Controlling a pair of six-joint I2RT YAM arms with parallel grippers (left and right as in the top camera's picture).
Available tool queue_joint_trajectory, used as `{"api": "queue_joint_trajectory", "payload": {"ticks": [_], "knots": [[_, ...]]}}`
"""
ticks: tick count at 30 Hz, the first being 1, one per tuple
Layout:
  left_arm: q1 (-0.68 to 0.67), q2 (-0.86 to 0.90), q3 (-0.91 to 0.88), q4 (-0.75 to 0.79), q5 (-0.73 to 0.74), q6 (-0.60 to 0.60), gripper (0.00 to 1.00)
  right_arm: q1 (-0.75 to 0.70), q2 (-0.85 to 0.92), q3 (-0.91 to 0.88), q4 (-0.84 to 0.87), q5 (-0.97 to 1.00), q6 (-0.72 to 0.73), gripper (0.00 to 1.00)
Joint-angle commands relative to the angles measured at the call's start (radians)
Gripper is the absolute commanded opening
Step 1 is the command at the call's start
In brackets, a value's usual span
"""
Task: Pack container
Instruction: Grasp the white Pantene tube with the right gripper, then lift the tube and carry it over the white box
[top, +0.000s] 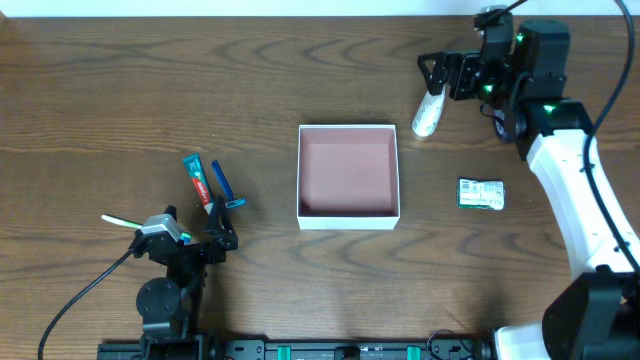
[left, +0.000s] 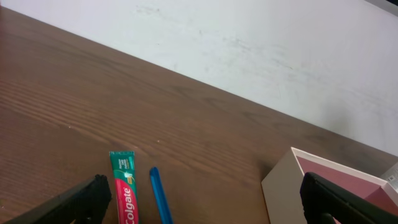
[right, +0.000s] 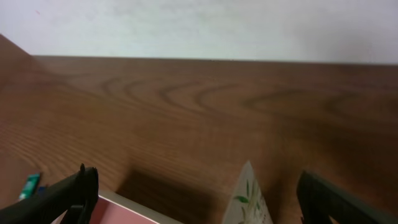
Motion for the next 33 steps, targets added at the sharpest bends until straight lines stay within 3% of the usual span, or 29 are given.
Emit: {"api": "queue_joint_trajectory", "payload": {"ticks": [1,4,9,16,33], "knots": [[0.007,-0.005,-0.027,-0.015,0.000,0.010,0.98,0.039,0.008,0.016,-0.012,0.084,0.014,0.99],[0.007,-0.005,-0.027,-0.015,0.000,0.010,0.98,0.068,0.012,0.016,-0.038,0.161,0.014,0.97],[0.007,-0.005,-0.027,-0.015,0.000,0.010,0.98,0.132,0.013,0.016,-0.107,0.349,0.017,0.80],[0.007,-0.005,-0.027,-0.015,0.000,0.010,0.98,0.195,0.014,0.016,-0.151,0.557,0.086,0.73],[0.007,-0.005,-0.027,-0.015,0.000,0.010,0.98,0.198,0.088,0.014,-0.139,0.591,0.128,0.59]]}}
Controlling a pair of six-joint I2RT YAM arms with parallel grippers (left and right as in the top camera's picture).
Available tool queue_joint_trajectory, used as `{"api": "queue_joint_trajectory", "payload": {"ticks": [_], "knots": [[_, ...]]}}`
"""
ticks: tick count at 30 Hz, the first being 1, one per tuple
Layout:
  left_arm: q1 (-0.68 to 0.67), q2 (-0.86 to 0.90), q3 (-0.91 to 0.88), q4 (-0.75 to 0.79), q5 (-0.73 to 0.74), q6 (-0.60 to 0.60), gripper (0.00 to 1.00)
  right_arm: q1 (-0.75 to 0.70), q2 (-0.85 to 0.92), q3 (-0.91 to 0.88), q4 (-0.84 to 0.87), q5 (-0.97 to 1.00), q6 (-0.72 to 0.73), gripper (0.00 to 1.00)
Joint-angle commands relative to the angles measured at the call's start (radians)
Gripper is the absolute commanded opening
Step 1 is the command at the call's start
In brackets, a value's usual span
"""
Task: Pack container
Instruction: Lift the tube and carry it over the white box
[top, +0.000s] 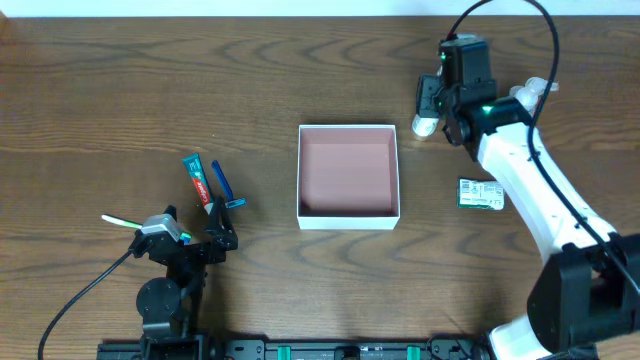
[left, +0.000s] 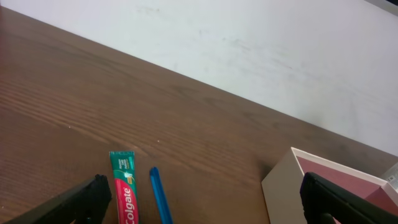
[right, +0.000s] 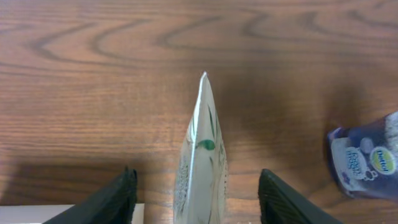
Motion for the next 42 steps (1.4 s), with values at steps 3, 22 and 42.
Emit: {"api": "queue_joint_trajectory", "payload": {"ticks": [3,22,42], "knots": [[0.007,-0.005,-0.027,-0.015,0.000,0.010,0.98,0.006,-0.001,0.014,0.021,0.018,0.019,0.58],[0.007,-0.005,-0.027,-0.015,0.000,0.010,0.98,0.007,-0.002,0.014,0.066,0.015,-0.006,0.01],[0.007,-0.005,-0.027,-0.015,0.000,0.010,0.98,0.021,-0.454,0.014,-0.138,-0.011,0.055,0.01]]}}
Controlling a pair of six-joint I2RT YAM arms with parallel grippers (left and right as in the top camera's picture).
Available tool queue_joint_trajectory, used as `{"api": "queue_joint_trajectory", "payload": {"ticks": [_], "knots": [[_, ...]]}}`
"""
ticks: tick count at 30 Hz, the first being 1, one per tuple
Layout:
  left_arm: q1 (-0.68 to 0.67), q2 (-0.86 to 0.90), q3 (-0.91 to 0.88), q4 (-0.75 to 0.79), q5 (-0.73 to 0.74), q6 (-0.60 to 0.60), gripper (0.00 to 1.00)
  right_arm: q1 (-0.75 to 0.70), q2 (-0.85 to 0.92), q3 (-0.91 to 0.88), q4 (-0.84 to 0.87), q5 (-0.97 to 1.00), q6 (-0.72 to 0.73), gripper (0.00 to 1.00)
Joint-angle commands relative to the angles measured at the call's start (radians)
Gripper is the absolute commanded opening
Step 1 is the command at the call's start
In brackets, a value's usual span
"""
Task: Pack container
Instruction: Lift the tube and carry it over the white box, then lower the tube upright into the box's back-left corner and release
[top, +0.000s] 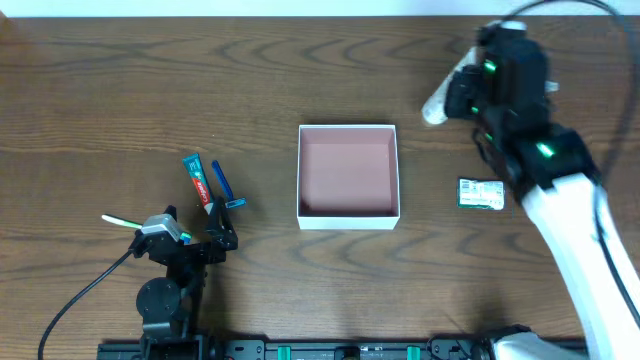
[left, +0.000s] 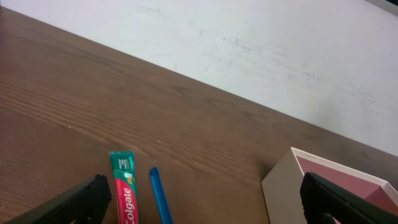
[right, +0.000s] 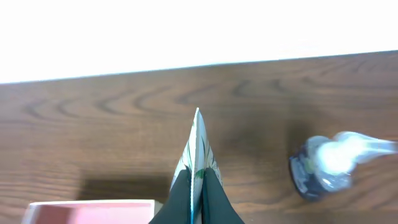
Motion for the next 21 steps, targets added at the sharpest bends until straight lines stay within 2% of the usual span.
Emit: {"api": "queue_joint_trajectory", "payload": {"ticks": [1,10,21], "knots": [[0.007,-0.005,-0.027,-0.015,0.000,0.010,0.98,0.028,-0.079,0.015,-0.035,-0.023,0.050,0.01],[0.007,-0.005,-0.027,-0.015,0.000,0.010,0.98,0.235,-0.109,0.014,-0.068,-0.019,0.177,0.01],[0.007,-0.005,-0.027,-0.015,0.000,0.010,0.98,0.466,0.099,0.014,0.053,0.187,0.312,0.02]]}}
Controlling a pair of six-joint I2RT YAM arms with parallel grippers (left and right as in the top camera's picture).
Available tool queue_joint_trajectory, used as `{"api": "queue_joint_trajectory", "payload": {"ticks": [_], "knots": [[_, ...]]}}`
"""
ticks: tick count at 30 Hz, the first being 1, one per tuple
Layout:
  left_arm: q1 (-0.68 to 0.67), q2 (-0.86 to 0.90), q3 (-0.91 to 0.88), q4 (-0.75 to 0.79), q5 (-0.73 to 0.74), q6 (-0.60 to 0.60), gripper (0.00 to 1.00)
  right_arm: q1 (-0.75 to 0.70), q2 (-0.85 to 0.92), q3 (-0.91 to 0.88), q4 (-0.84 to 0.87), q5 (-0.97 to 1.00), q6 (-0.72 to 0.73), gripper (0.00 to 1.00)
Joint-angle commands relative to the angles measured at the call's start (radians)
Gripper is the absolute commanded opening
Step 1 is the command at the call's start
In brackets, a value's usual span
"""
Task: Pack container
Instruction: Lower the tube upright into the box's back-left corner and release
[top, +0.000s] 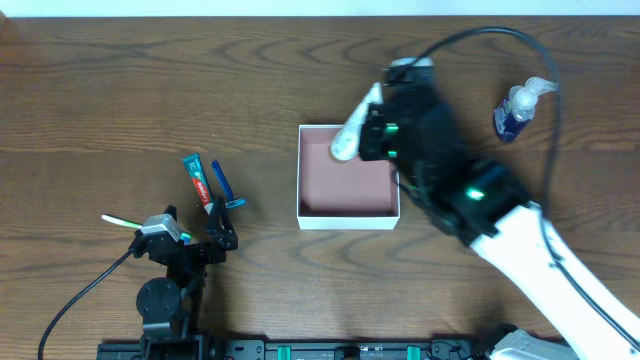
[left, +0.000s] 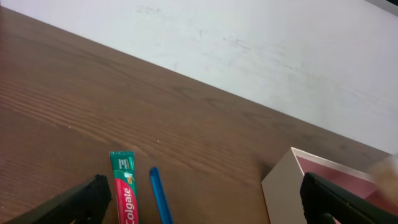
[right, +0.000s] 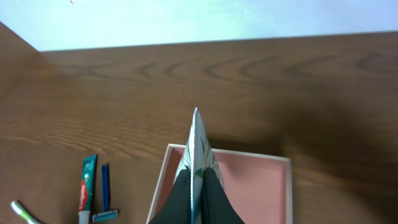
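Observation:
The white box with a pink inside (top: 348, 205) sits mid-table, also seen in the right wrist view (right: 273, 186). My right gripper (right: 196, 186) is shut on a white sachet with green leaf print (right: 196, 140), held above the box's far left part; overhead the sachet (top: 350, 130) shows at the box's top edge. My left gripper (left: 202, 205) rests open at the near left, its fingers (left: 81, 200) apart, with the Colgate tube (left: 124, 186) and the blue razor (left: 160, 196) on the table between them.
A blue pump bottle (top: 515, 105) stands at the far right. A green toothbrush (top: 125, 222) lies beside the left arm. The tube (top: 198, 180) and razor (top: 224, 188) lie left of the box. The green packet seen earlier is hidden under the right arm.
My right gripper, still shut on the sachet, has moved left from right of the box to above the box's far left part. The left arm has not moved.
My right gripper stood open over the sachet lying right of the box's far corner, then lower with its fingers either side of it. It then held the sachet lifted off the table, and now holds it over the box. The left gripper stayed still throughout.

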Motion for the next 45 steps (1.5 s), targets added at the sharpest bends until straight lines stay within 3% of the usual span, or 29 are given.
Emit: {"api": "queue_joint_trajectory", "payload": {"ticks": [1,17,45], "knots": [[0.007,-0.005,-0.027,-0.015,0.000,0.009,0.98,0.050,0.056,0.014,0.045,0.121,0.068,0.01],[0.007,-0.005,-0.027,-0.015,0.000,0.009,0.98,0.104,0.240,0.014,0.127,0.190,0.112,0.01],[0.007,-0.005,-0.027,-0.015,0.000,0.009,0.98,0.104,0.342,0.014,0.262,0.215,0.112,0.01]]}}
